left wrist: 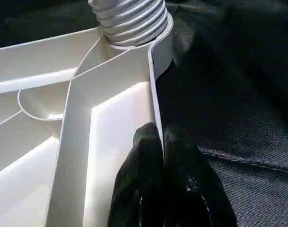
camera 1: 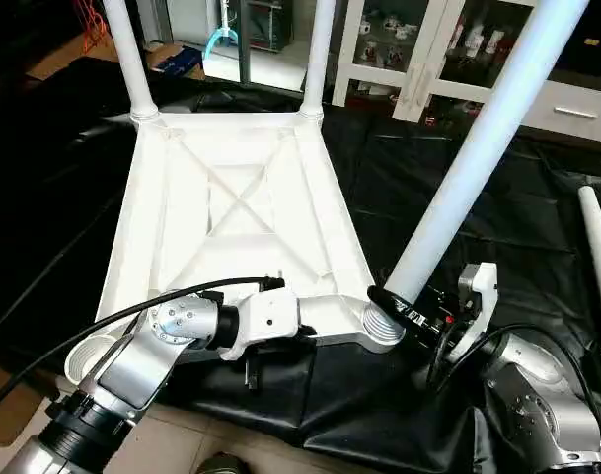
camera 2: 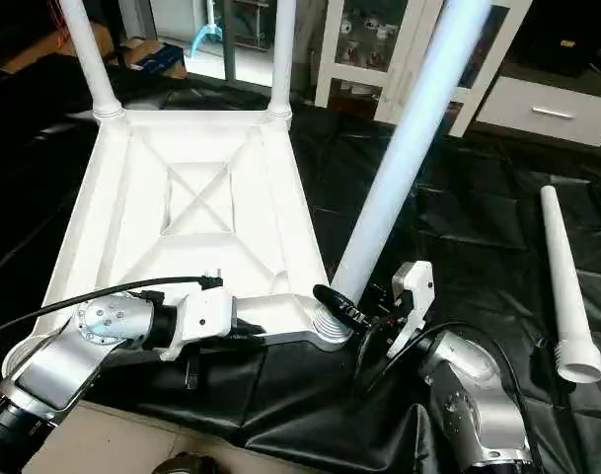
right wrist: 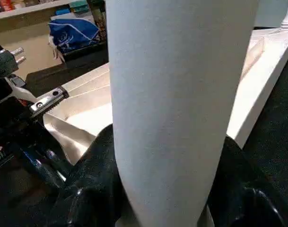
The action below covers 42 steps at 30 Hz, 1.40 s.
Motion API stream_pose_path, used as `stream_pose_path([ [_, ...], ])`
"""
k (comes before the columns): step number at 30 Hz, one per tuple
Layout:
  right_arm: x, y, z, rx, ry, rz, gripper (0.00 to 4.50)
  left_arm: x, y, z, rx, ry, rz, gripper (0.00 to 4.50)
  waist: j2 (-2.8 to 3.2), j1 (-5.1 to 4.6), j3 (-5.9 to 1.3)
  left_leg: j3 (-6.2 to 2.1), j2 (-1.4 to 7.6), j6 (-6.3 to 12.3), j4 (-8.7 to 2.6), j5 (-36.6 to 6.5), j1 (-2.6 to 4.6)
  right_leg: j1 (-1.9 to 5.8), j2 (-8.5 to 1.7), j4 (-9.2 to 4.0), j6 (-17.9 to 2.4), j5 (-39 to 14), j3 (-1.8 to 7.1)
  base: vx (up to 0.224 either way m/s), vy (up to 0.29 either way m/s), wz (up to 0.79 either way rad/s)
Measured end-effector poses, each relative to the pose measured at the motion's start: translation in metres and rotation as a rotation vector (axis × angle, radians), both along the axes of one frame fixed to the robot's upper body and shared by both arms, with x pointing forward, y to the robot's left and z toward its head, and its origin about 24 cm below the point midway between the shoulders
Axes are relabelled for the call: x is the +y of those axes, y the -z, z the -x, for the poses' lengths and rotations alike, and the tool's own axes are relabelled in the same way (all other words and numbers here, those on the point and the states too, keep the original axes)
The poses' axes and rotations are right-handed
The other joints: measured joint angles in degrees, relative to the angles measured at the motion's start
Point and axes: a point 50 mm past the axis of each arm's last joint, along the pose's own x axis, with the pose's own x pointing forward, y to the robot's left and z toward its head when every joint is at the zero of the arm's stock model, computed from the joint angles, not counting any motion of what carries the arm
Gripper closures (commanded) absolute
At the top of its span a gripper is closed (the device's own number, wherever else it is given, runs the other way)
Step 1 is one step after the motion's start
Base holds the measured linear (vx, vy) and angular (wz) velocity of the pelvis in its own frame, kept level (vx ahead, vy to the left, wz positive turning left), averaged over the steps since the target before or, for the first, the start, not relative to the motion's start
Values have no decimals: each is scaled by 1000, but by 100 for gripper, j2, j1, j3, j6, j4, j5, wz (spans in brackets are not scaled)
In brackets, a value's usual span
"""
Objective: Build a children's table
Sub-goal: Insert table leg to table base
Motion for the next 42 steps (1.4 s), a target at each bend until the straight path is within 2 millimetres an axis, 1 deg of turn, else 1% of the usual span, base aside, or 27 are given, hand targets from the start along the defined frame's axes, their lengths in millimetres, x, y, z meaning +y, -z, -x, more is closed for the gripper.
stream_pose_path([
  [8, 3, 0, 7, -91, -32, 79, 261, -1, 1, 1, 0, 5, -2, 450, -19, 0, -12, 0, 0, 0, -2, 0, 1, 17, 0, -2, 32, -19, 2, 0, 0, 0],
  [13, 4, 2, 10, -135, -47, 134, 262, -1, 1, 1, 1, 8, -5, 450, -57, -3, -37, 0, 0, 0, -8, 0, 1, 26, 1, -3, 52, -31, 2, 0, 0, 0],
  [17, 6, 3, 12, -173, -48, 161, 262, -1, 1, 1, 0, 7, -7, 450, -68, -13, -44, 0, 0, -1, -12, 0, 2, 27, 1, -3, 52, -31, 2, 0, 0, 0],
  [20, 9, 6, 12, -175, -8, 141, 262, -1, 1, 1, -3, 4, -12, 450, -82, -24, -53, 0, 0, -1, -27, 0, 7, 26, 3, -3, 53, -31, 2, 0, 0, 0],
  [24, 13, 10, 12, -149, 49, 111, 262, -1, 2, 0, -14, -8, -18, 450, -85, -49, -54, -1, 0, -3, -38, 1, 11, 23, 5, -3, 76, -44, 3, 0, 0, 0],
  [26, 14, 11, 11, -135, 69, 107, 262, -1, 3, -1, -21, -22, -15, 450, -86, -49, -52, -1, 0, -4, -43, 1, 12, 21, 5, -3, 84, -49, 3, 0, 0, 0],
  [29, 15, 12, 11, -120, 98, 99, 262, -2, 3, -2, -29, -39, -11, 450, -104, -48, -43, -1, 0, -4, -46, 1, 11, 20, 5, -8, 88, -52, 4, 0, 0, 0],
  [35, 15, 12, 11, -115, 132, 97, 262, -2, 3, -3, -33, -45, -9, 450, -101, -52, -42, -1, -4, -6, -81, 2, 10, 21, 6, -79, 86, -48, 3, 0, 0, 0],
  [40, 16, 11, 9, -119, 171, 116, 262, -4, 4, -4, -42, -60, -6, 450, -102, -58, -42, 0, -9, -9, -82, 3, 9, 19, 6, -87, 85, -35, 12, 0, 0, 0],
  [42, 17, 9, 4, -129, 209, 134, 262, -7, 5, -5, -53, -86, -2, 450, -96, -69, -38, 0, -9, -9, -86, 3, 10, 15, 5, -86, 85, -35, 13, 0, 0, 0],
])
